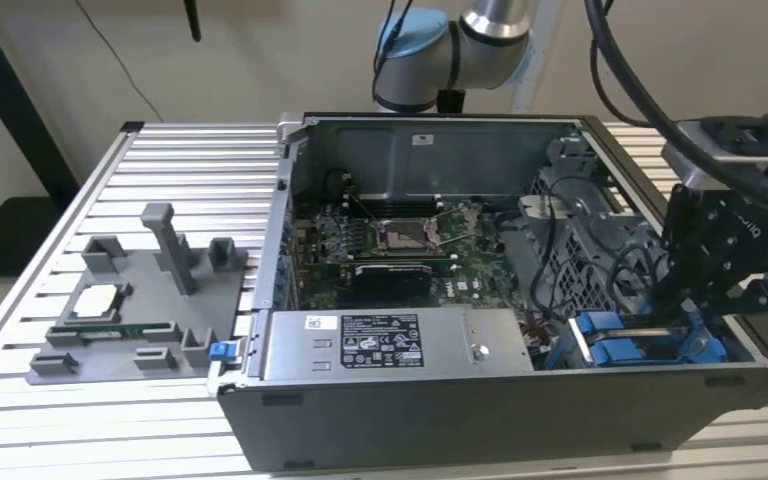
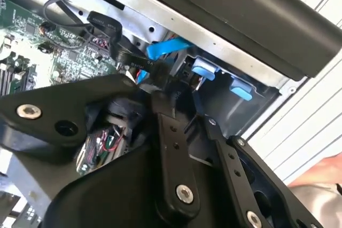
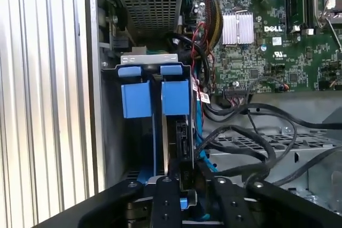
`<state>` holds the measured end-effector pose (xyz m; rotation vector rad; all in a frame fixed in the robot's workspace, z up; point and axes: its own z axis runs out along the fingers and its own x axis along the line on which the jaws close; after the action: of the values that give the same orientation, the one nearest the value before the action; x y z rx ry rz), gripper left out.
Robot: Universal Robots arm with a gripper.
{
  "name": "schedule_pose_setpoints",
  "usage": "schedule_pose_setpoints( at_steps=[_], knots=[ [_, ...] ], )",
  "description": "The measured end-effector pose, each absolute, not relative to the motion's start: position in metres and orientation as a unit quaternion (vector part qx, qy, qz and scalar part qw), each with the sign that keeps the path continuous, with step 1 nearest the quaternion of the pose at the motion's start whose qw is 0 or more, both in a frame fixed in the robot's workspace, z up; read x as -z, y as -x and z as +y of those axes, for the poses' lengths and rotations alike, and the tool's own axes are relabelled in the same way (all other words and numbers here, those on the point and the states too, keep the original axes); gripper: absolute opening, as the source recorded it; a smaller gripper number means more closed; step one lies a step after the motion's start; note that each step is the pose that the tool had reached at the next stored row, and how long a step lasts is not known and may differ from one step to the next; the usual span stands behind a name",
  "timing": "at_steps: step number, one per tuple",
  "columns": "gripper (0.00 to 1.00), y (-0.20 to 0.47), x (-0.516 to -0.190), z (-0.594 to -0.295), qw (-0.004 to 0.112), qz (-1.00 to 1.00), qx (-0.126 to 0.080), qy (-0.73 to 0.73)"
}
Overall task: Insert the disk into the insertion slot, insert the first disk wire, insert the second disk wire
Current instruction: 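Insert the first disk wire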
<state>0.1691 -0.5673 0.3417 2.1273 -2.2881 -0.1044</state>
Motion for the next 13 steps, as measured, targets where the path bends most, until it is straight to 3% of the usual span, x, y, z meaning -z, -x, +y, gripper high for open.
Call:
schedule_pose_setpoints(
  at_steps=[13],
  knots=[
    [1.00, -0.169, -0.364, -0.567, 0.009, -0.732, 0.032, -0.680]
  ],
)
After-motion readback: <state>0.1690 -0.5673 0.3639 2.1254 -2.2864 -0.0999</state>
